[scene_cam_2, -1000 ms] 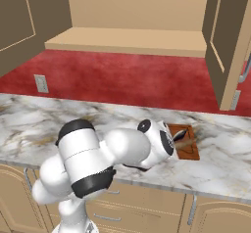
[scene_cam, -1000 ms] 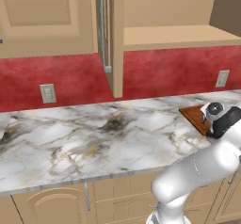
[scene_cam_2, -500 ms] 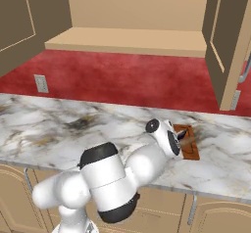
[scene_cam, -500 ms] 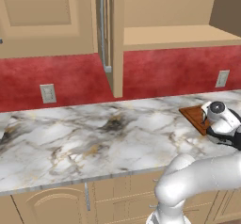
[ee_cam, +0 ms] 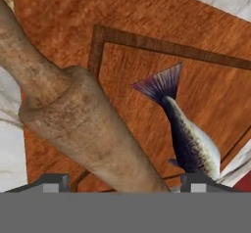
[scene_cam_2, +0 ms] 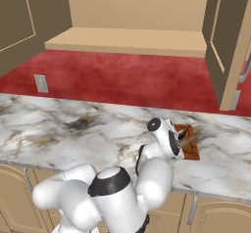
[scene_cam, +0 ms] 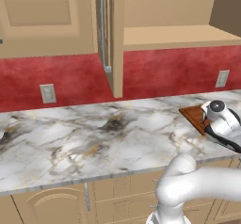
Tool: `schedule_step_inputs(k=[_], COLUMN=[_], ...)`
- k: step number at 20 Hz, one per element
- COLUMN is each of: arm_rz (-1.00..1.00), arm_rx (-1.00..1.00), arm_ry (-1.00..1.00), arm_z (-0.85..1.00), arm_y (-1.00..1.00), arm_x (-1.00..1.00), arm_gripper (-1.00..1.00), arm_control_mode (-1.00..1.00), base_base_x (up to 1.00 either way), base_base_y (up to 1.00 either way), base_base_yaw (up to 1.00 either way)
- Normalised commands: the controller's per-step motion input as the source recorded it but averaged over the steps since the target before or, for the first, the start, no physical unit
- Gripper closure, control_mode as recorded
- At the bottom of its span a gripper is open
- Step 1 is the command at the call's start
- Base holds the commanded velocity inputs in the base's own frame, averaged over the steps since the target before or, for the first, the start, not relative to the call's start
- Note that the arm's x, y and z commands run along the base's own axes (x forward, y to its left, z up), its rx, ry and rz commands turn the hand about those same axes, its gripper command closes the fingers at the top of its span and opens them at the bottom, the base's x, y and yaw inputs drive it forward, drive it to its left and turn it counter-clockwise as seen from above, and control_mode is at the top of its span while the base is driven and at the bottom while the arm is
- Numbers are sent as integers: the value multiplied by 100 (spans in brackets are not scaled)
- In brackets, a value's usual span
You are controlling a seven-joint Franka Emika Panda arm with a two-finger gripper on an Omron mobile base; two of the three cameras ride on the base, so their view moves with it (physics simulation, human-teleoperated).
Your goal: Open the cabinet, retrieve the rolling pin, and place it next to the meat on the cutting board to prepare for tenderizing.
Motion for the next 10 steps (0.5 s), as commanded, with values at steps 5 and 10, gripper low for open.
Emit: schedule_step_inputs(k=[5,10], arm_rz=[-1,-6], arm_rx=[0,0], arm_ry=[-4,-10], arm_z=[3,17], arm_y=[0,11], arm_x=[-24,-37], arm_gripper=[-100,-100], arm_control_mode=[-100,-100], base_base_x=[0,0], base_base_y=[0,0], base_base_yaw=[0,0])
